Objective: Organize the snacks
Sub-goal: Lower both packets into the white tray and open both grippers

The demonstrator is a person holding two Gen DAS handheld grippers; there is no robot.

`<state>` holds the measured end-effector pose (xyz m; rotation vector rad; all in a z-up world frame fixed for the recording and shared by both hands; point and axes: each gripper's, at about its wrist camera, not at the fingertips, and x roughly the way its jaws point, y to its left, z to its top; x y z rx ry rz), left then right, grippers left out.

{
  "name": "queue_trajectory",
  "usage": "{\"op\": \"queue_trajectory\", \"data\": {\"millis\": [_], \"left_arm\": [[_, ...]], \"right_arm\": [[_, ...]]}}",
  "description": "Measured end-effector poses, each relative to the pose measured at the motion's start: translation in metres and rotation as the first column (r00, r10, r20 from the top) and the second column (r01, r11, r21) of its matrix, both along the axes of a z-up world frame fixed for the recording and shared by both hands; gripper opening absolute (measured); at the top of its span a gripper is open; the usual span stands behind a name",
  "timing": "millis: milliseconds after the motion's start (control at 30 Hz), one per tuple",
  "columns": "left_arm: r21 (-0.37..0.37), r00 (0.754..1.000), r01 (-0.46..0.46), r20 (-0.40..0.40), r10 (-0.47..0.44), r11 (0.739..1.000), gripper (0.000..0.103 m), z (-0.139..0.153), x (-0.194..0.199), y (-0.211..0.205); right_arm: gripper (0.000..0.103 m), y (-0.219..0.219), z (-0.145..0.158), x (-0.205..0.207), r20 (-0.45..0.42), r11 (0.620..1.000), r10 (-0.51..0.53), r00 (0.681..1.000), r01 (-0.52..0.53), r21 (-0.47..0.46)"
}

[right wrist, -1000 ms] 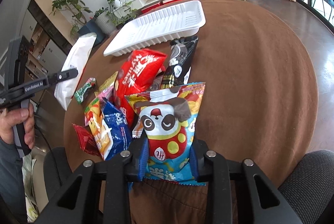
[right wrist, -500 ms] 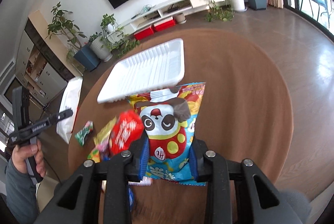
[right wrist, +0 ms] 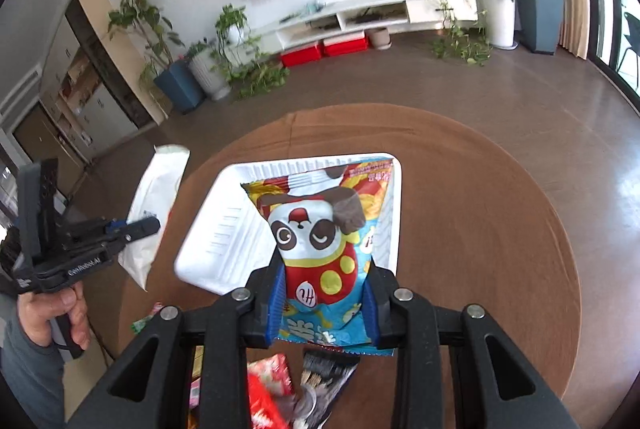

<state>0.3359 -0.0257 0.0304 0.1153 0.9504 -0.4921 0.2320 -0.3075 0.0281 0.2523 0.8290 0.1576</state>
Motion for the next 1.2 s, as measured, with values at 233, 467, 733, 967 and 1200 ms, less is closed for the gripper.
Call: {"op": "queue_trajectory", "data": {"millis": [233, 467, 733, 967, 1200], "left_arm": [[0.080, 0.993, -0.018, -0.118, 0.028, 0.997, 0.013, -0.042, 0.049, -0.024], [0.102, 0.978, -0.016, -0.205, 0.037, 0.995, 0.013, -0.075, 0.054, -0.030], [0.084, 0.984, -0.048, -0.167, 0.061, 0.995, 0.014, -0.068, 0.042, -0.028], [0.082, 0.986, -0.052, -0.151, 0.064, 0.995, 0.016, -0.068, 0.043, -0.022], [0.066, 0.995, -0.062, -0.069, 0.066, 0.996, 0.047, -0.033, 0.036, -0.014]], "right_arm": [[0.034, 0.012, -0.039, 0.061, -0.137, 0.998, 0.048, 0.989, -0.054, -0.040], [0.034, 0.011, -0.072, 0.090, -0.234, 0.994, 0.068, 0.970, -0.086, -0.069], [0.035, 0.007, -0.086, 0.097, -0.242, 0.995, 0.059, 0.968, -0.078, -0.069], [0.048, 0.015, -0.089, 0.095, -0.241, 0.992, 0.071, 0.968, -0.093, -0.081], [0.065, 0.009, -0.072, 0.085, -0.197, 0.995, 0.069, 0.978, -0.082, -0.056]]}}
